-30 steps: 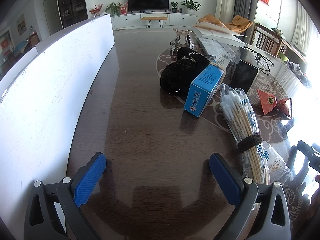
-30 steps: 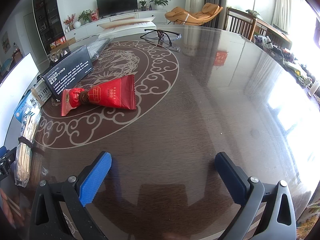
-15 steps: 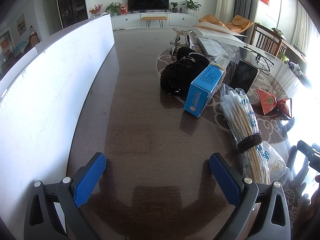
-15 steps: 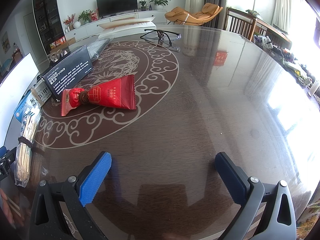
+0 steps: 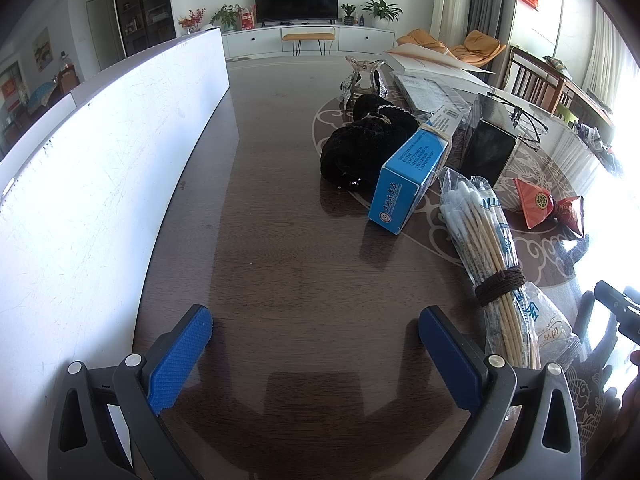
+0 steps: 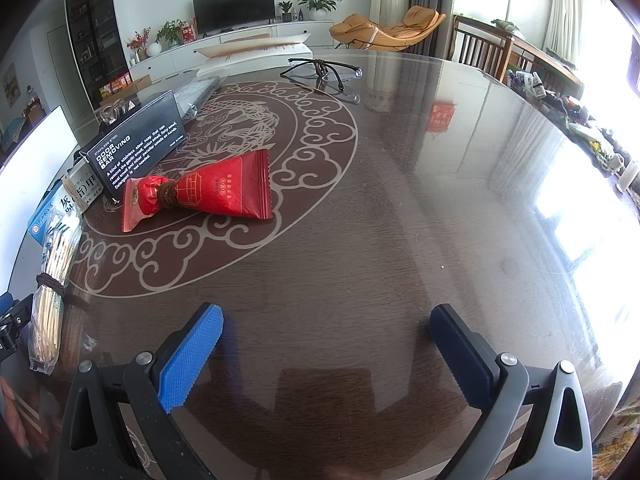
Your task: Organize objects
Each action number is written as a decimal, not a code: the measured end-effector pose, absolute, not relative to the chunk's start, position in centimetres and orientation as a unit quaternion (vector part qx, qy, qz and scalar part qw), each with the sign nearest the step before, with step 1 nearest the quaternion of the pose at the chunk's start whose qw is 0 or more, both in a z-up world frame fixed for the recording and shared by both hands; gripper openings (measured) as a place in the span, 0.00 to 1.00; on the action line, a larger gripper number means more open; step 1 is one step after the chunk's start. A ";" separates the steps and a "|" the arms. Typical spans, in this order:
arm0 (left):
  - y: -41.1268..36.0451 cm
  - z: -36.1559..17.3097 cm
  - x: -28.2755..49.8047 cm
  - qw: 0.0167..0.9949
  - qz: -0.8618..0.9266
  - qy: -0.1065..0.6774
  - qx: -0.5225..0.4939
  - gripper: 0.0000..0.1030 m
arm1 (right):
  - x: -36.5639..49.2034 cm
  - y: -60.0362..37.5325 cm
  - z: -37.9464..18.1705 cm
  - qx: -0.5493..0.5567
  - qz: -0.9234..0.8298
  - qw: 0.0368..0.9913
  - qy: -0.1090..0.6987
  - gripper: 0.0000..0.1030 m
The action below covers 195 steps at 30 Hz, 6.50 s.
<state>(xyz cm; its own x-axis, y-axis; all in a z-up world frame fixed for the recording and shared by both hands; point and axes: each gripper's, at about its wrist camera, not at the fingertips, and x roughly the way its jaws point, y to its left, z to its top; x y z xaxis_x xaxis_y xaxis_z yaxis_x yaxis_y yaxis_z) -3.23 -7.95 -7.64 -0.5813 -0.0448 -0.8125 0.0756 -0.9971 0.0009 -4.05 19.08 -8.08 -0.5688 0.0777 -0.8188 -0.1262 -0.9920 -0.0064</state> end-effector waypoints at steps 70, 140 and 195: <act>-7.0 -6.3 0.2 0.021 -0.895 0.009 0.446 0.30 | -4.1 19.1 -8.1 -0.461 0.885 0.058 0.026 1.00; -8.7 -7.5 -3.5 0.038 -0.888 0.016 0.459 1.00 | -14.3 17.3 -2.0 -0.444 0.881 -0.165 0.017 1.00; -29.5 7.7 7.6 0.104 -0.925 0.136 0.338 0.27 | -2.4 -14.7 9.4 -0.445 0.779 -0.442 0.005 0.19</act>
<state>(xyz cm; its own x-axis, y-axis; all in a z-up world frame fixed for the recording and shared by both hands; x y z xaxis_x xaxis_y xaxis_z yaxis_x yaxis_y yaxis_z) 7.57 -29.51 7.70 -0.7493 -0.1002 -0.6546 0.2842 -0.9415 -0.1812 -2.35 -14.72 9.38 -0.2127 -0.6933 -0.6885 0.6840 -0.6088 0.4018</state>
